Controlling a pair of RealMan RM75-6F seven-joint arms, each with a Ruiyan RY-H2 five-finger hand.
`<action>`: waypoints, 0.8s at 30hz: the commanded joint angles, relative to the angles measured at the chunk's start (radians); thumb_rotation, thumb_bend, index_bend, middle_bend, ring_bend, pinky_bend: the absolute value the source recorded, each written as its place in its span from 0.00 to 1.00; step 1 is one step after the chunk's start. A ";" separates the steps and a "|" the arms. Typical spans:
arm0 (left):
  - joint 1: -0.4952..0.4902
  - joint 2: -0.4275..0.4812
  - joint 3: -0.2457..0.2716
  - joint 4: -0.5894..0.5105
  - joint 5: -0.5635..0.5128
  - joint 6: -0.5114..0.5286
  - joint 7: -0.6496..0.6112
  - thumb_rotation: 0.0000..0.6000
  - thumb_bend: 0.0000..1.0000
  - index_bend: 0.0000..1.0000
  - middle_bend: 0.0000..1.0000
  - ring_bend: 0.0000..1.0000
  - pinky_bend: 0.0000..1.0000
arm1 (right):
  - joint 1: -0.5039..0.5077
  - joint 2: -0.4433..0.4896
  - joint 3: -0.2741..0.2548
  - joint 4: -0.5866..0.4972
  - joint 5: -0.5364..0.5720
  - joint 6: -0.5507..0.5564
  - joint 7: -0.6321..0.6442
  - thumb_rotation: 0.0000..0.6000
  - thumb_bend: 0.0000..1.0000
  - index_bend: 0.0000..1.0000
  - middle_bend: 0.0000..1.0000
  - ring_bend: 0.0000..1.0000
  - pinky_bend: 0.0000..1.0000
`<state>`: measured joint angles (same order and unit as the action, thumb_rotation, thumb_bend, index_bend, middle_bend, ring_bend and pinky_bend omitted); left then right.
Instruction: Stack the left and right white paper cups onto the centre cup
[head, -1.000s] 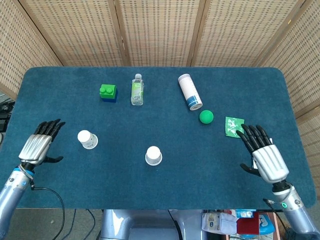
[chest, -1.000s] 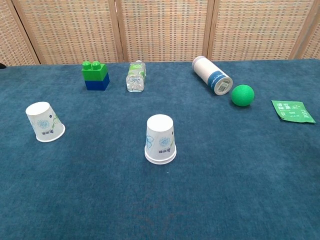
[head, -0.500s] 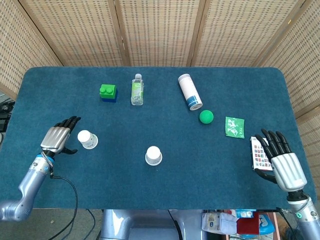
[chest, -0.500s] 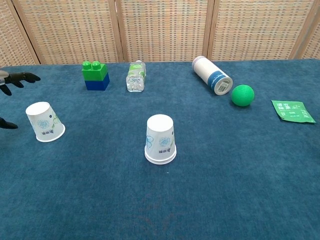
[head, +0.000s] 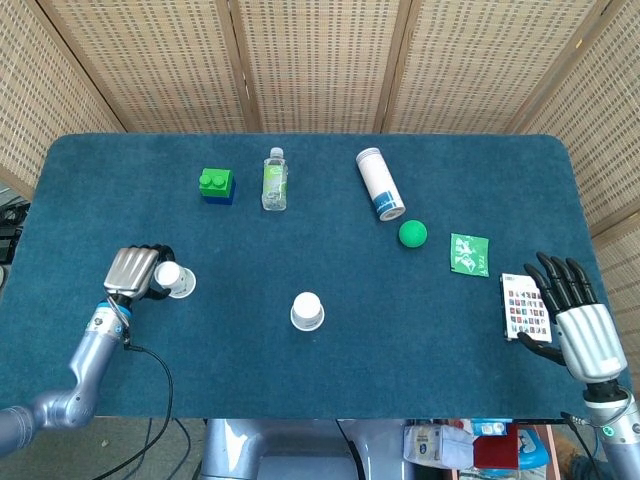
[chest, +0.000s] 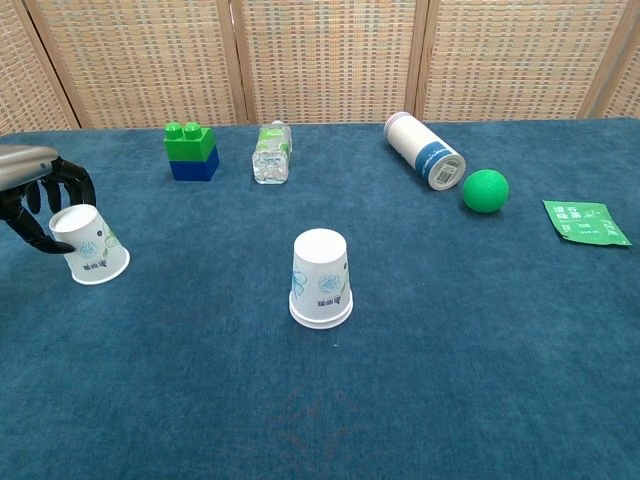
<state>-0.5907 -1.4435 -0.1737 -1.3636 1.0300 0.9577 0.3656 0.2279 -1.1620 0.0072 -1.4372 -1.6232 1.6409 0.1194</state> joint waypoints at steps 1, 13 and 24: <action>-0.002 -0.016 -0.001 0.010 -0.016 0.019 0.020 1.00 0.21 0.45 0.48 0.47 0.47 | -0.004 -0.001 0.004 0.001 0.000 0.001 -0.001 1.00 0.00 0.00 0.00 0.00 0.00; 0.014 0.072 -0.031 -0.150 0.103 0.095 -0.112 1.00 0.21 0.47 0.45 0.49 0.48 | -0.014 -0.009 0.024 0.000 -0.006 -0.008 -0.006 1.00 0.00 0.00 0.00 0.00 0.00; -0.102 0.247 -0.084 -0.471 0.332 0.039 -0.166 1.00 0.21 0.47 0.42 0.46 0.45 | -0.021 -0.017 0.044 -0.001 -0.009 -0.013 -0.025 1.00 0.00 0.00 0.00 0.00 0.00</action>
<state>-0.6474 -1.2238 -0.2378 -1.7957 1.3431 1.0383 0.2030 0.2071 -1.1784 0.0512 -1.4378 -1.6320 1.6282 0.0949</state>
